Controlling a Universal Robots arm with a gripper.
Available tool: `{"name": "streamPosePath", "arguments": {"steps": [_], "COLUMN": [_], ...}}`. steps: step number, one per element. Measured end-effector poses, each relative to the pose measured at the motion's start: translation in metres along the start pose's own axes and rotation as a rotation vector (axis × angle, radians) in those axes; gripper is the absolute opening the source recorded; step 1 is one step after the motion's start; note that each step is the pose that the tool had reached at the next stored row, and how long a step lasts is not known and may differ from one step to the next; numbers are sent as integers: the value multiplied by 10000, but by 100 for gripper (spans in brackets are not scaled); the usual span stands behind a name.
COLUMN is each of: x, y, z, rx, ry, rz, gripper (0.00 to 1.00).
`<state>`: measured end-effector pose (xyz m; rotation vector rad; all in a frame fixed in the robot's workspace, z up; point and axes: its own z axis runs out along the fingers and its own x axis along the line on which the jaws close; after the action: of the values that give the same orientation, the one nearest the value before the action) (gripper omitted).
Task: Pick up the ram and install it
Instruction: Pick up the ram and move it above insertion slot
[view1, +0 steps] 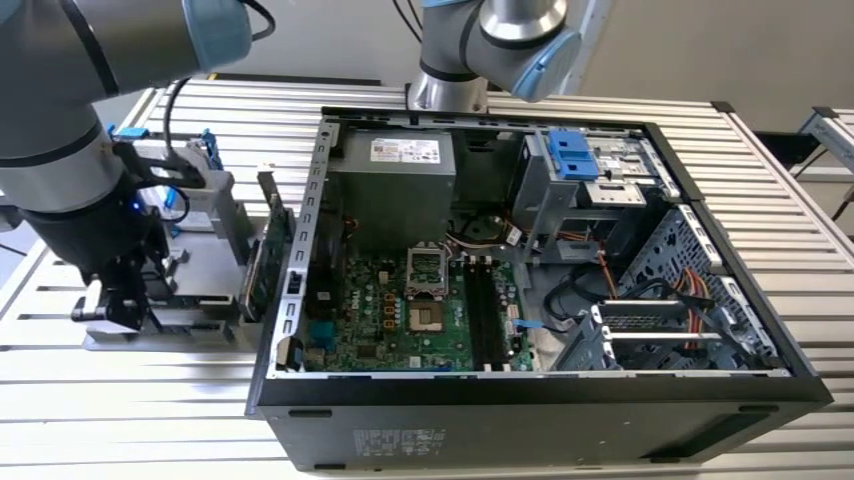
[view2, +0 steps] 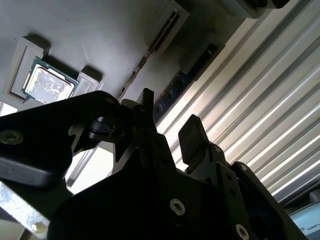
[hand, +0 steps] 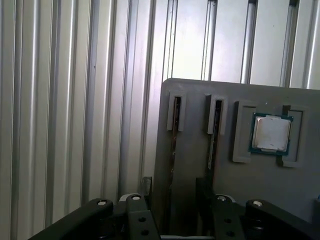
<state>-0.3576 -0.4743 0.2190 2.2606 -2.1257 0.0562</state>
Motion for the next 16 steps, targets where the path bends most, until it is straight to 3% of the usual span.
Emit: {"name": "streamPosePath", "arguments": {"steps": [16], "x": [-8], "y": [47], "z": [171], "rx": [2], "ry": [-1], "rz": [1], "gripper": [100]}}
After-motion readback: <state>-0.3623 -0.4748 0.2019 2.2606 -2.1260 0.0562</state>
